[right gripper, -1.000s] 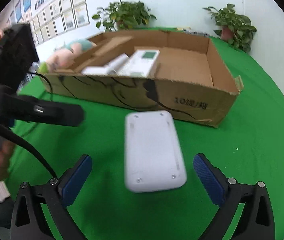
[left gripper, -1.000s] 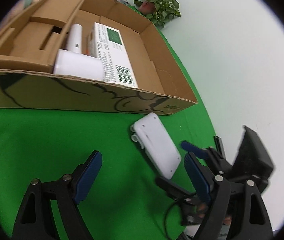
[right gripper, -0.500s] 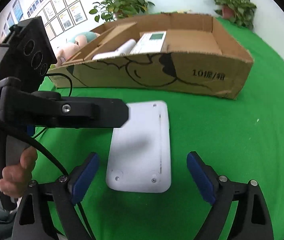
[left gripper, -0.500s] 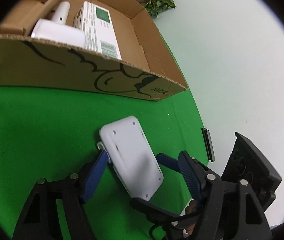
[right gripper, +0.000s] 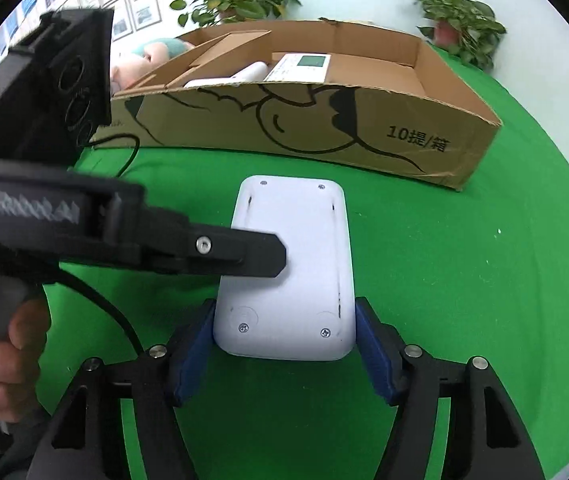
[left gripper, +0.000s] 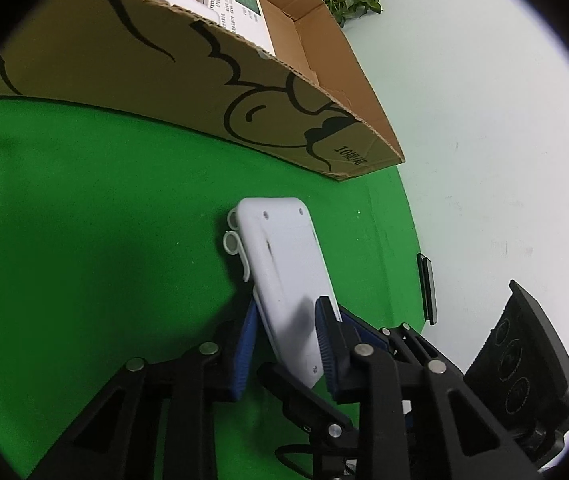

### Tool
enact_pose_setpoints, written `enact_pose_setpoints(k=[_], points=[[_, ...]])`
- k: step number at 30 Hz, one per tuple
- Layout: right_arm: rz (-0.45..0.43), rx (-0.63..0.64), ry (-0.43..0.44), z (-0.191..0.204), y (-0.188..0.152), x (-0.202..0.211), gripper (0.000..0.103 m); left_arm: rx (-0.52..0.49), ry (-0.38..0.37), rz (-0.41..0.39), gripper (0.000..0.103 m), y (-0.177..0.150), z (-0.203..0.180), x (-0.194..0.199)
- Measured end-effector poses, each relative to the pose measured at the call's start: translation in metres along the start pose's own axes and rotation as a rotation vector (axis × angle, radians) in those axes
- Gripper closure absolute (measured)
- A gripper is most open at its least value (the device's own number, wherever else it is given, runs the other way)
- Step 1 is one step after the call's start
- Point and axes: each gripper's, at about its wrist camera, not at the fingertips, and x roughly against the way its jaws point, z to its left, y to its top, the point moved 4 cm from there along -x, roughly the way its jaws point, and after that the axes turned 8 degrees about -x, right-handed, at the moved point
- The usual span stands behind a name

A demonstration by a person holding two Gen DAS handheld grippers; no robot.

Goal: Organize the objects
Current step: 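Close the right gripper on the white plastic case and lift it, then carry the white case with the right gripper over the large box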

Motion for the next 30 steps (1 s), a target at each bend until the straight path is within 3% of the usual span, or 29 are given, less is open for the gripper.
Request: enact_pose_setpoints(k=[10, 23, 30], points=[[-0.048, -0.03, -0.032, 0.003, -0.008, 0.019, 0.04, -0.029, 0.011, -0.016, 0.078, -0.001, -0.015, 0.005], [-0.294, 0.052, -0.019, 0.046, 0.036, 0.095, 0.04, -0.186, 0.079, -0.233, 0.078, 0.029, -0.075, 0.089], [-0.36, 0.099, -0.002, 0.072, 0.057, 0.123, 0.04, -0.229, 0.103, -0.304, 0.078, 0.073, -0.086, 0.13]])
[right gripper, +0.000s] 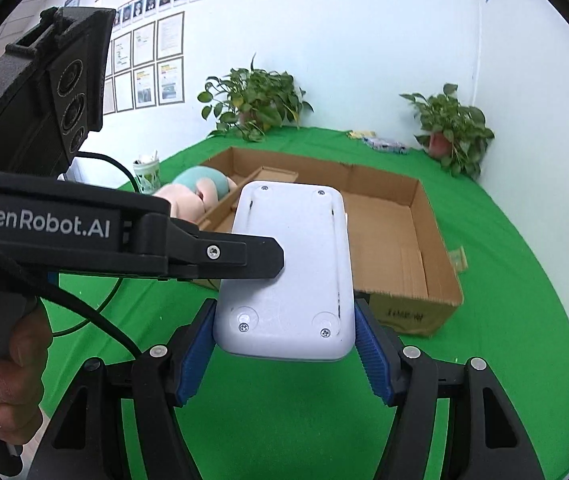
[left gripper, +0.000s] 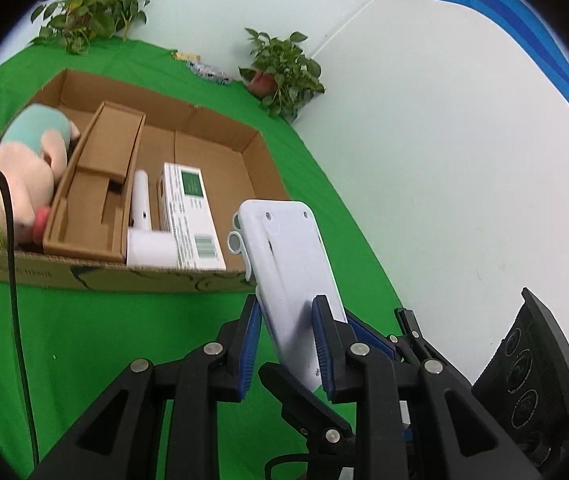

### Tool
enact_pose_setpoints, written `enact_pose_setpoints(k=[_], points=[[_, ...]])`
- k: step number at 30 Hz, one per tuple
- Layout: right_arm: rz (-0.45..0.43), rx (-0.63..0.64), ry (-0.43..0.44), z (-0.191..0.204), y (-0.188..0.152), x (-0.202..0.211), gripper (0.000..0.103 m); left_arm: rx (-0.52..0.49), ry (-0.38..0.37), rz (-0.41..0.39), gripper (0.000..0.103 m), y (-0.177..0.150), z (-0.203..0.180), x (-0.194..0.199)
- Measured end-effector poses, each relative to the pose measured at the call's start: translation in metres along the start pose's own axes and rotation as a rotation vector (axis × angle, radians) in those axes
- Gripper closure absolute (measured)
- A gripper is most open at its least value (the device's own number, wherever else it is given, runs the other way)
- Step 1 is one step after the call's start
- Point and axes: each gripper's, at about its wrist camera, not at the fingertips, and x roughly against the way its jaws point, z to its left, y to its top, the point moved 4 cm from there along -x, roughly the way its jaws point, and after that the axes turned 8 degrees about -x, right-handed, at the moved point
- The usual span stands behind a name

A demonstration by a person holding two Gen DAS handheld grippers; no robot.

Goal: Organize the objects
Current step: 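Carry the white case with the right gripper over the large box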

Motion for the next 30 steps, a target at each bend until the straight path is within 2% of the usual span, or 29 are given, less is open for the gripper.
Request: enact_pose_setpoints(k=[7, 11, 16, 24, 30], points=[[-0.083, 0.016, -0.009, 0.004, 0.047, 0.017, 0.04, -0.103, 0.022, -0.037, 0.078, 0.035, -0.032, 0.027], [-0.135, 0.008, -0.024, -0.005, 0.074, 0.028, 0.04, -0.15, 0.023, -0.05, 0.078, 0.066, -0.051, 0.025], [-0.16, -0.005, -0.036, -0.019, 0.107, 0.035, 0.04, -0.181, 0.02, -0.05, 0.078, 0.097, -0.068, 0.018], [-0.167, -0.029, -0.063, -0.042, 0.151, 0.029, 0.04, -0.202, 0.021, -0.014, 0.078, 0.139, -0.062, -0.004], [-0.116, -0.038, -0.049, -0.056, 0.17, 0.006, 0.04, -0.173, 0.033, 0.042, 0.078, 0.145, -0.042, -0.031]])
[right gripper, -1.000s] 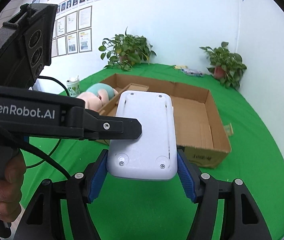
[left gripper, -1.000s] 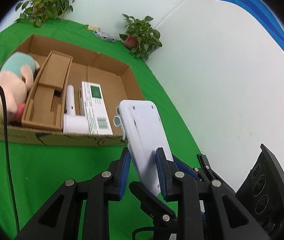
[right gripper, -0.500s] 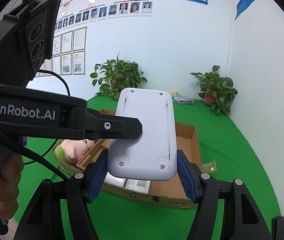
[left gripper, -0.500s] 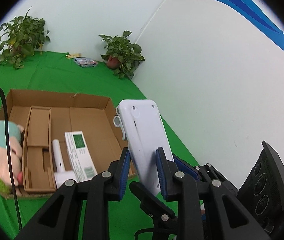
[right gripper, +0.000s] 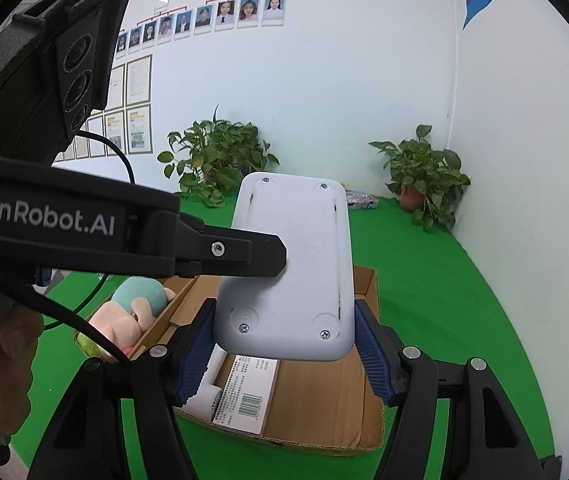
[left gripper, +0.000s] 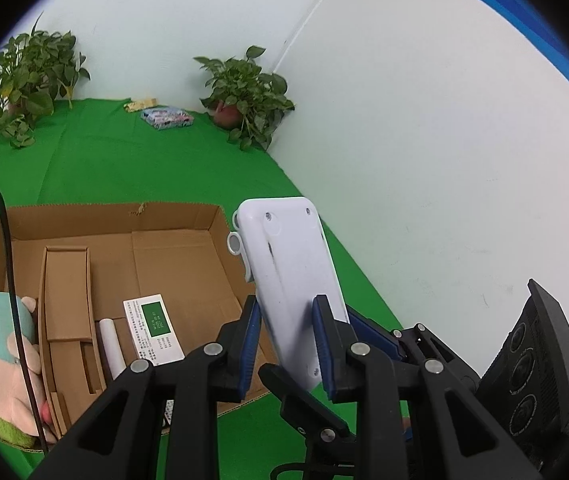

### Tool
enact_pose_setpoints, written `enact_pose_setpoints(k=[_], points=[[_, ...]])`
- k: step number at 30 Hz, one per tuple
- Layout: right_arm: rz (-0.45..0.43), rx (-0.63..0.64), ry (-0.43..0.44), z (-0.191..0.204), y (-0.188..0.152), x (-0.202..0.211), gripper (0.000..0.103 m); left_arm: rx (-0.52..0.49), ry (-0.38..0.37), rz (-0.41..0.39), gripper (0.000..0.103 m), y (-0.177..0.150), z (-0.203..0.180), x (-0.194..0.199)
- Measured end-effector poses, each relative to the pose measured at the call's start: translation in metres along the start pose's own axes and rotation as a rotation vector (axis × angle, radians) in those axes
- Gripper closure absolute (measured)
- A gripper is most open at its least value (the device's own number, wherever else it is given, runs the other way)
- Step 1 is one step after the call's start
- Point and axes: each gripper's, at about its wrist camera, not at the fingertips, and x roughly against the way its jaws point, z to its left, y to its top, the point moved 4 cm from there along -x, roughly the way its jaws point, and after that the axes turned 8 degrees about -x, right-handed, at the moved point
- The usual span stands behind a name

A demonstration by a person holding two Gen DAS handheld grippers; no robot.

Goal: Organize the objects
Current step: 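Carry the white case with the right gripper over the large box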

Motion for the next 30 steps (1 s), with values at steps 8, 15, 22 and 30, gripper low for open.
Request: enact_pose_setpoints(k=[8, 15, 22, 30], points=[[0.147, -0.034, 0.005, -0.022, -0.027, -0.051, 0.04, 0.072, -0.023, 0.129, 0.078, -0.023, 0.029, -0.064], [0.288, -0.095, 0.019, -0.046, -0.066, -0.098, 0.04, 0.119, -0.02, 0.238, 0.078, -0.049, 0.05, -0.119], [0.407, -0.14, 0.062, -0.064, -0.101, -0.14, 0.039, 0.178, 0.002, 0.314, 0.079, -0.075, 0.071, -0.152], [0.517, -0.17, 0.122, -0.064, -0.139, -0.174, 0.039, 0.203, 0.027, 0.361, 0.08, -0.092, 0.088, -0.17]])
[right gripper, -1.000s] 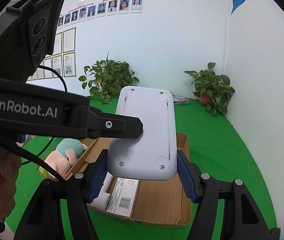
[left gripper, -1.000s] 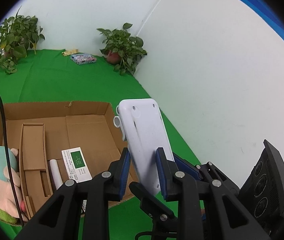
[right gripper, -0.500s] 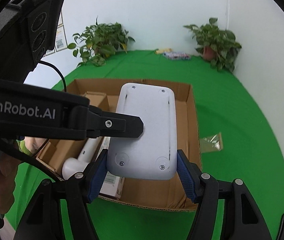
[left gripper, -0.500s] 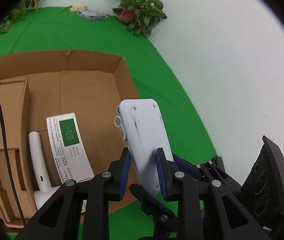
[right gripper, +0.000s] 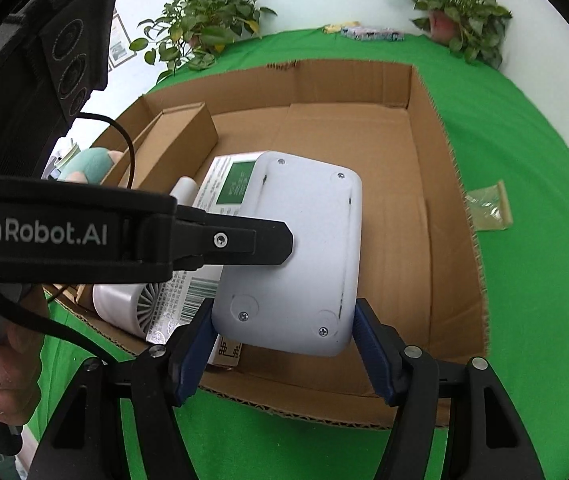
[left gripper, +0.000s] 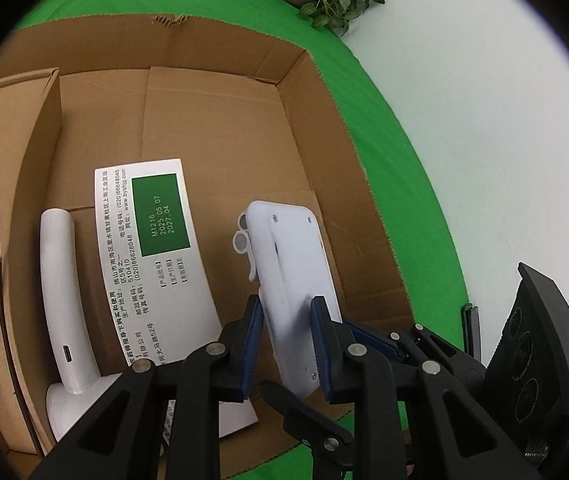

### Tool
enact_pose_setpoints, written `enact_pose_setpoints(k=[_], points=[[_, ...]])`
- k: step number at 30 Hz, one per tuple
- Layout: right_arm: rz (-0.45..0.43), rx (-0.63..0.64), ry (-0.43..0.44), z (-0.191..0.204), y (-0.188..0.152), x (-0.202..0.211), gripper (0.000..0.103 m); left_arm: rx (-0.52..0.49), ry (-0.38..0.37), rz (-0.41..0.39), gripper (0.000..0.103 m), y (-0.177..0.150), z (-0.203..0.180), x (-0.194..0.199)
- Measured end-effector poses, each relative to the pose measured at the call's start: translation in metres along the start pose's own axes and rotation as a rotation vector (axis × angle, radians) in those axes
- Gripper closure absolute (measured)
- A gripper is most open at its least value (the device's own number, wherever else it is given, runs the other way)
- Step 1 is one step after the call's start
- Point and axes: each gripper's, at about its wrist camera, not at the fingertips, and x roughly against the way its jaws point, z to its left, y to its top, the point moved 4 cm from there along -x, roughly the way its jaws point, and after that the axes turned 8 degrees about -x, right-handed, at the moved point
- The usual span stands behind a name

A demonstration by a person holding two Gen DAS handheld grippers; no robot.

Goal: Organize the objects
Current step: 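Carry the white case with the right gripper over the large box, then lower the white case beside the medicine box and open the right gripper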

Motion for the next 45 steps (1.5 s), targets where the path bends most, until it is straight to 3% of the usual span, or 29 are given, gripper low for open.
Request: enact_pose_setpoints(k=[3, 5, 16, 19, 24, 28, 36, 39, 43, 45], points=[[0.044, -0.016, 0.021, -0.006, 0.0, -0.015, 0.039, 0.007, 0.004, 0.012, 0.083, -0.001, 0.004, -0.007], [0.063, -0.018, 0.027, -0.006, -0.004, -0.019, 0.039, 0.01, -0.018, 0.027, 0.092, -0.004, 0.004, -0.013], [0.052, 0.002, 0.066, -0.006, -0.004, -0.013, 0.039, -0.017, 0.04, -0.005, 0.091, -0.013, 0.001, 0.003], [0.053, 0.006, 0.054, -0.007, -0.003, -0.012, 0.044, -0.03, 0.052, -0.058, 0.091, -0.013, 0.005, 0.025], [0.064, 0.018, 0.016, -0.007, 0.0, -0.017, 0.063, -0.039, 0.154, -0.092, 0.088, -0.02, 0.021, 0.045], [0.073, 0.026, 0.003, -0.005, -0.001, -0.019, 0.063, 0.003, 0.196, -0.073, 0.088, -0.019, 0.049, 0.041], [0.112, 0.065, 0.034, 0.009, -0.004, -0.016, 0.061, 0.011, 0.143, -0.063, 0.088, -0.02, 0.057, 0.028], [0.123, 0.072, 0.048, 0.016, -0.005, -0.017, 0.071, 0.008, 0.094, -0.063, 0.088, -0.028, 0.052, 0.029], [0.14, 0.062, 0.117, 0.023, -0.007, -0.015, 0.071, -0.008, 0.021, -0.057, 0.088, -0.023, 0.045, 0.019], [0.135, 0.07, 0.114, 0.026, -0.008, -0.014, 0.071, -0.01, 0.024, -0.057, 0.088, -0.021, 0.043, 0.017]])
